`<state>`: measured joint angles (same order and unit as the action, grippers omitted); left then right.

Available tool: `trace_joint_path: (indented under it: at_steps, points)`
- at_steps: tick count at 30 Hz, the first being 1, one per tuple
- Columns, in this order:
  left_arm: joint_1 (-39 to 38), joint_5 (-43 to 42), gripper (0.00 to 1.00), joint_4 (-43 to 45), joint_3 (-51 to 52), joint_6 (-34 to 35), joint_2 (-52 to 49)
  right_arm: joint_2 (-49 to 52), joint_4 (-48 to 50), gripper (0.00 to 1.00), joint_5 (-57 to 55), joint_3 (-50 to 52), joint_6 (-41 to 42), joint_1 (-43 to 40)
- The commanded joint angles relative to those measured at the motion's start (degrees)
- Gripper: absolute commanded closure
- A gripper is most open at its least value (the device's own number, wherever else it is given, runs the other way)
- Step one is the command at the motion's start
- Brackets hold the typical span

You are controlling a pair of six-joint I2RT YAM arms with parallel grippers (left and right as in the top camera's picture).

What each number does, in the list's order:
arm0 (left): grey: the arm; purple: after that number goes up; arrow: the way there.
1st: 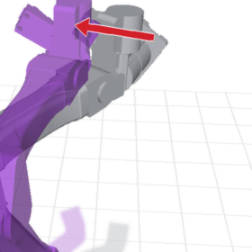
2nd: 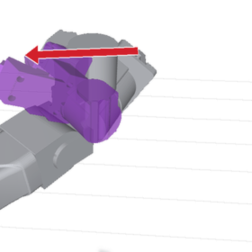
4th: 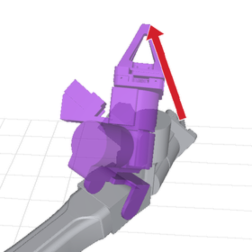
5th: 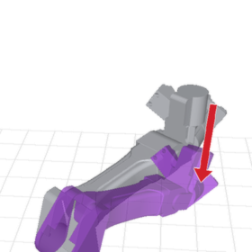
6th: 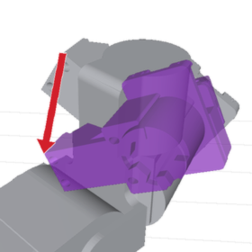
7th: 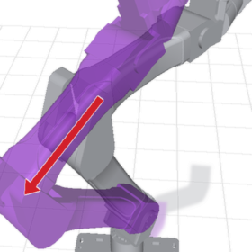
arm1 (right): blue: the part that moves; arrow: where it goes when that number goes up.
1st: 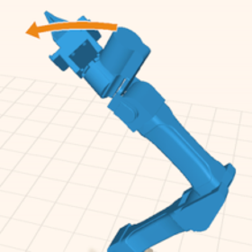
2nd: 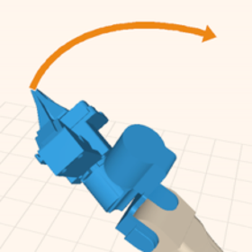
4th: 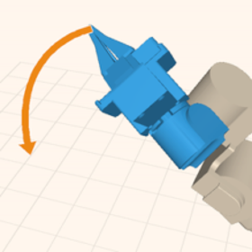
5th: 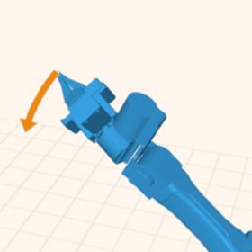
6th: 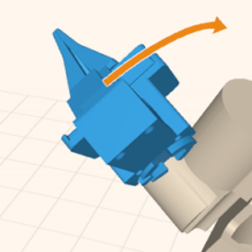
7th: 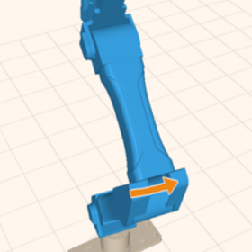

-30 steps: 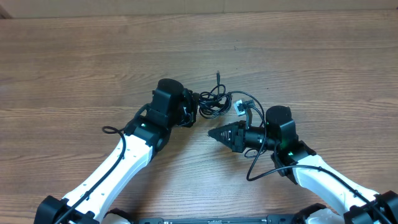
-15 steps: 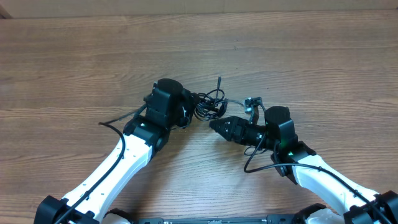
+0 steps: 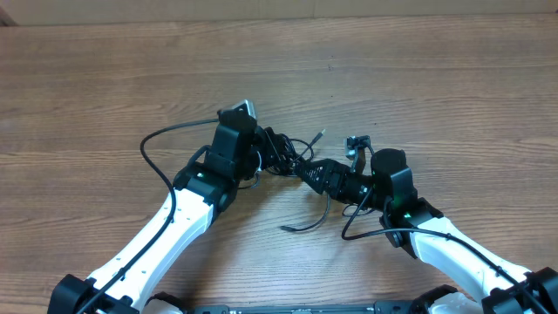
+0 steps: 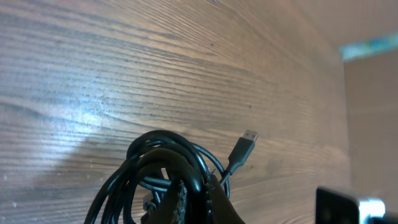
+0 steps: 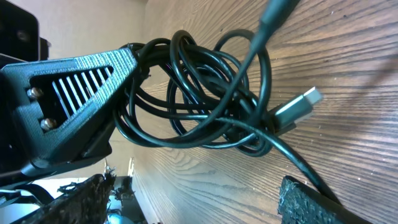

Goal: Untangle cables

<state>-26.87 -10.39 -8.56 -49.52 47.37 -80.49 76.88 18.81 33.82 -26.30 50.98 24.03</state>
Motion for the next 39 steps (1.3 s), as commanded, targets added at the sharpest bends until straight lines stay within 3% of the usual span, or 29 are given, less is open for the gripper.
trace_joint_path:
  at_steps: [1,7,14,28,34,39]
  points:
    - [0.22,-1.66,0.96,0.24,-0.46,-10.51,0.68,-0.24,0.31,0.15,-1.75,-0.55,-0.22,0.00]
    - [0.22,-2.01,0.96,-0.68,-0.46,-21.16,0.68,-0.24,-0.31,0.15,-2.99,-0.52,-6.91,0.02]
    - [0.22,-12.28,0.96,-0.85,-0.46,-32.15,0.68,-0.24,-0.31,0.19,-3.37,-0.52,-15.56,0.02]
    - [0.22,-13.66,0.96,-0.85,-0.46,-32.63,0.68,-0.24,-0.28,0.19,3.80,-0.52,-31.10,0.02]
    - [0.20,-17.22,0.96,-0.39,-0.46,-34.82,0.68,-0.24,-0.39,0.21,2.34,-0.50,-32.00,0.02]
    - [0.22,-13.68,0.96,-1.57,-0.46,-34.03,0.68,-0.24,0.76,0.21,1.92,-0.48,-32.00,0.02]
